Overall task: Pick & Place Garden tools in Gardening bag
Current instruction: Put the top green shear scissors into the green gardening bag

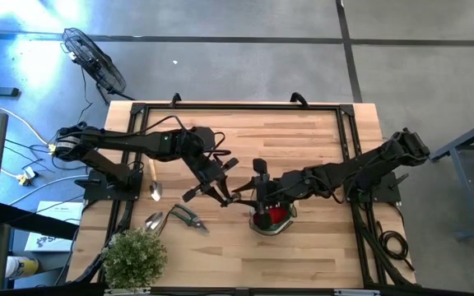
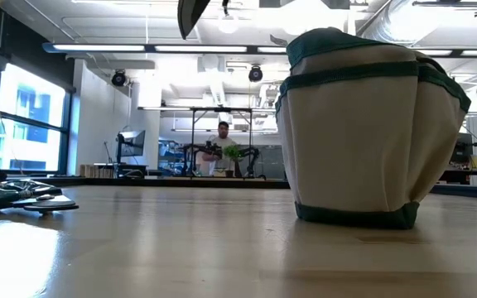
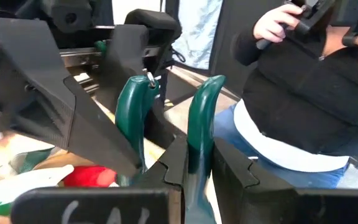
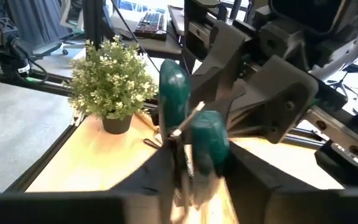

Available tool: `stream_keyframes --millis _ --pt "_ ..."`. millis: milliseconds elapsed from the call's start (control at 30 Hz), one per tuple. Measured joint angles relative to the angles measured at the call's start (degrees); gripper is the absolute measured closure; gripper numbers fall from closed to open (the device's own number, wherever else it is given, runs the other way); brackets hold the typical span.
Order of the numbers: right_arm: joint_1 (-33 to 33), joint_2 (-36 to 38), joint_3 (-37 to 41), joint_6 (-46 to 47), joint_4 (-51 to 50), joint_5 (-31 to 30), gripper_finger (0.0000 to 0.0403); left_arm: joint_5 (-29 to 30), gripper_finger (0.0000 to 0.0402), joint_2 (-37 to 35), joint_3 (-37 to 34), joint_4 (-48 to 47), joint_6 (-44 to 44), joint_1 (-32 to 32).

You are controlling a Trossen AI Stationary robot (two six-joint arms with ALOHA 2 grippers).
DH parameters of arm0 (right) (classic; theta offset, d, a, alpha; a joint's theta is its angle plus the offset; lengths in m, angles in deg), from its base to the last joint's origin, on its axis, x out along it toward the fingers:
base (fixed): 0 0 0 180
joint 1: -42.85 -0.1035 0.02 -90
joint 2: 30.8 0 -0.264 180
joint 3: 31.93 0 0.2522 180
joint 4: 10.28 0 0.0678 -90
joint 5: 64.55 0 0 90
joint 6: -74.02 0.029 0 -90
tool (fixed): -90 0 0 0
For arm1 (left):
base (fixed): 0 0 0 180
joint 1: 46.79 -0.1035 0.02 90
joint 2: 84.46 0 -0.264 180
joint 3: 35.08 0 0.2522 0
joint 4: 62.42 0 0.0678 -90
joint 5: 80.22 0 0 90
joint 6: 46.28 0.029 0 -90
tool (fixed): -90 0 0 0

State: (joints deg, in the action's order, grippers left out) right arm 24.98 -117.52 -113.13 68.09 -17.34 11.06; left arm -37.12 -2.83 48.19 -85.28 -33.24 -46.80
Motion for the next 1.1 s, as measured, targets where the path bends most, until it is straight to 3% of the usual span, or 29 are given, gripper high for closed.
stream_keyframes --millis 100,367,733,1100 --pt "0.4 0.0 0.0 -0.2 0.2 -0.4 0.0346 0.5 0.0364 0.0 0.0 0.1 -0.2 0.0" --pt "0.8 0.0 0.0 0.1 -0.1 -0.3 0.0346 1.3 0.0363 0.0 0.0 -0.1 -0.1 0.0" --pt "0.7 0.0 0.0 0.3 -0.5 -0.2 0.0347 0.8 0.0219 0.0 0.0 -0.4 0.0 0.1" --pt "-1.3 0.0 0.0 4.3 -5.0 -0.2 0.0347 7.3 0.0198 0.0 0.0 -3.4 0.2 0.2"
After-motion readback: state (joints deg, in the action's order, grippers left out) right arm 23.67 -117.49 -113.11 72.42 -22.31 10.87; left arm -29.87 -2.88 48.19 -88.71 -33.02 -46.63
